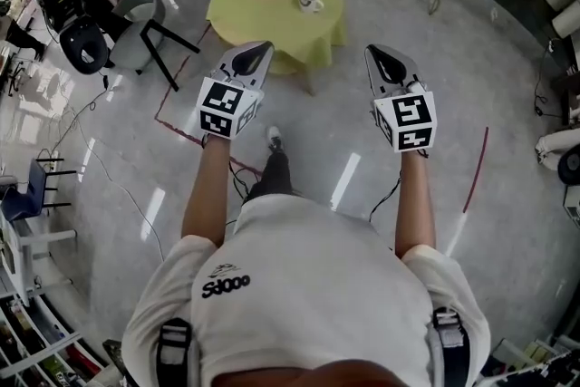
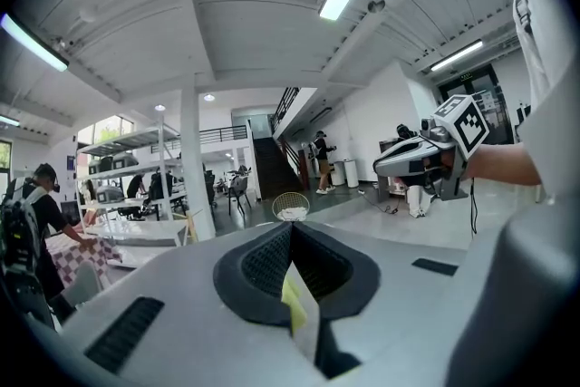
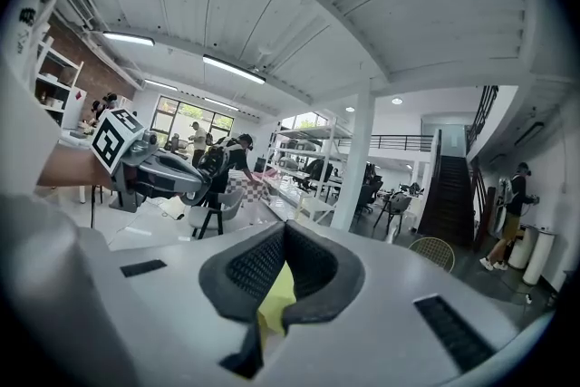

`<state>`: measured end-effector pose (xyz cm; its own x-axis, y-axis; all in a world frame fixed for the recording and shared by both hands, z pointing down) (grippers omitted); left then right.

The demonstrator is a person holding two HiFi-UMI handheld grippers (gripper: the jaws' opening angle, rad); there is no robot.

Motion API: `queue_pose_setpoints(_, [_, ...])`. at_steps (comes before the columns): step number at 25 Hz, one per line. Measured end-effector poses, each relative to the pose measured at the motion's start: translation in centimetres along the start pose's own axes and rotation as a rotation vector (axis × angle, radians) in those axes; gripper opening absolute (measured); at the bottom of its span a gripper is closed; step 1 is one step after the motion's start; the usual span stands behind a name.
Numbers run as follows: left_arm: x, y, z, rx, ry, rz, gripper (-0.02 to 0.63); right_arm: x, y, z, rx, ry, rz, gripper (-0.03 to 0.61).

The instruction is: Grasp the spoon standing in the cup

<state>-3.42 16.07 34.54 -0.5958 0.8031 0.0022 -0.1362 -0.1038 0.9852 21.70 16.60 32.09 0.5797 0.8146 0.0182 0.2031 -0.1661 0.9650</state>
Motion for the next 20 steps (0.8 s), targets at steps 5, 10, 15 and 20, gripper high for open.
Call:
queue_pose_setpoints(5, [-3.3, 2.6, -5.2, 0.004, -0.003, -0.016, 0.025, -6.6, 1.5, 0.9, -0.001, -0.003, -0.004, 0.021])
queue_pose_setpoints(10, [-8.3, 3.9, -12.5, 0.031, -0.018, -0.025, 0.025, -14.3, 2.7, 3.5, -0.003, 0.021, -0.035, 0.023])
queue_pose_setpoints(15, [-13.0, 4.3, -19.1, 0.040, 0.013, -0.025, 0.025, -22.1, 2.4, 6.0, -0.043, 0.056, -0.022, 0.023])
queue_pose_setpoints(20, [-17.1, 5.2, -23.9, 0.057, 0.040, -0.012, 0.025, -28.1, 2.9, 7.6, -0.056, 0.065, -0.030, 0.023])
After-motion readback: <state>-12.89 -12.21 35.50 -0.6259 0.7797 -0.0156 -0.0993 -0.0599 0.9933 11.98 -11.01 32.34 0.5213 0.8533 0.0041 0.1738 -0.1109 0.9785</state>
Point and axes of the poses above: the fingertips, and each gripper's own axes: x backward along the fingers, z to its right, y out of its underside, the point moved 7 cm from there along x, backward along the fingers, and after that the axes turned 11 degrees about z, right-handed, at the moved point
